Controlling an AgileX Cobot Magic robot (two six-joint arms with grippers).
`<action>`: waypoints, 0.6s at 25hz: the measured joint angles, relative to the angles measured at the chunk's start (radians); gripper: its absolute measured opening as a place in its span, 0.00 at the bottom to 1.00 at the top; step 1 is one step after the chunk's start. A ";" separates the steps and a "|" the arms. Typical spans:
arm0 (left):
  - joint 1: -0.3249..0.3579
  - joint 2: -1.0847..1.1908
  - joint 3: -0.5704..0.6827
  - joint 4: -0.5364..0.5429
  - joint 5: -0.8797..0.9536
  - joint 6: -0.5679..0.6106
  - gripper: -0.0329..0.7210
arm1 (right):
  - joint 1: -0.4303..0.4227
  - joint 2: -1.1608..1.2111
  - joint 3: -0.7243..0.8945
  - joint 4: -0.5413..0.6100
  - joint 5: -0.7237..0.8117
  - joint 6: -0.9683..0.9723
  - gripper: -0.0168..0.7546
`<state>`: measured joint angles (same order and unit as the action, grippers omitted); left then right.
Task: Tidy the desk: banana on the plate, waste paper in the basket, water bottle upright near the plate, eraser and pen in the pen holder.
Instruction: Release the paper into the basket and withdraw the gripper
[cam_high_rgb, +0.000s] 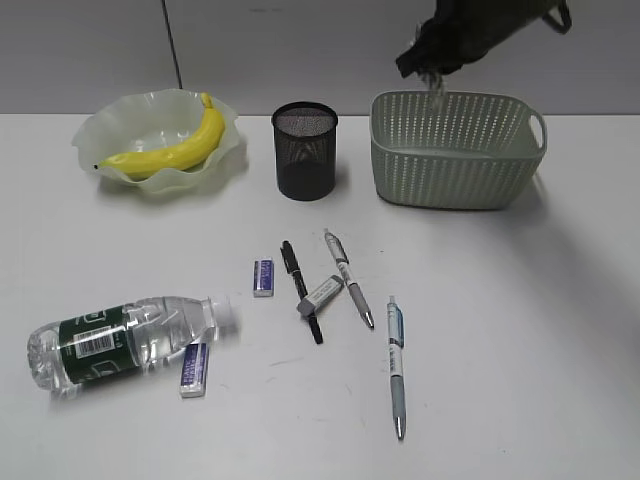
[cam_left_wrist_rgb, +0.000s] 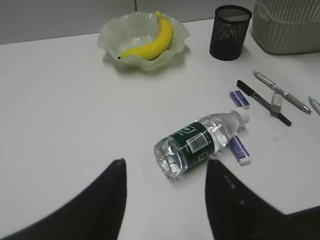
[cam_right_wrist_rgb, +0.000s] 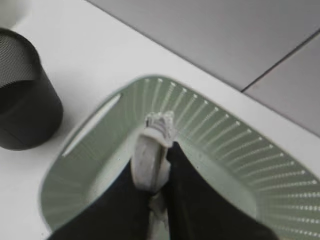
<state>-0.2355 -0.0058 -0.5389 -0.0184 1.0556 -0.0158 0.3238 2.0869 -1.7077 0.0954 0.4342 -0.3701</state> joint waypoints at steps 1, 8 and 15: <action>0.000 0.000 0.000 0.000 0.000 0.000 0.55 | -0.010 0.020 0.000 0.000 0.000 0.016 0.11; 0.000 0.000 0.000 0.001 0.000 0.000 0.55 | -0.059 0.121 0.001 -0.009 -0.003 0.168 0.43; 0.000 0.000 0.000 0.001 0.000 0.000 0.55 | -0.061 0.066 0.001 -0.009 0.076 0.210 0.82</action>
<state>-0.2355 -0.0058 -0.5389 -0.0175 1.0556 -0.0158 0.2629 2.1528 -1.7068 0.0863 0.5102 -0.1601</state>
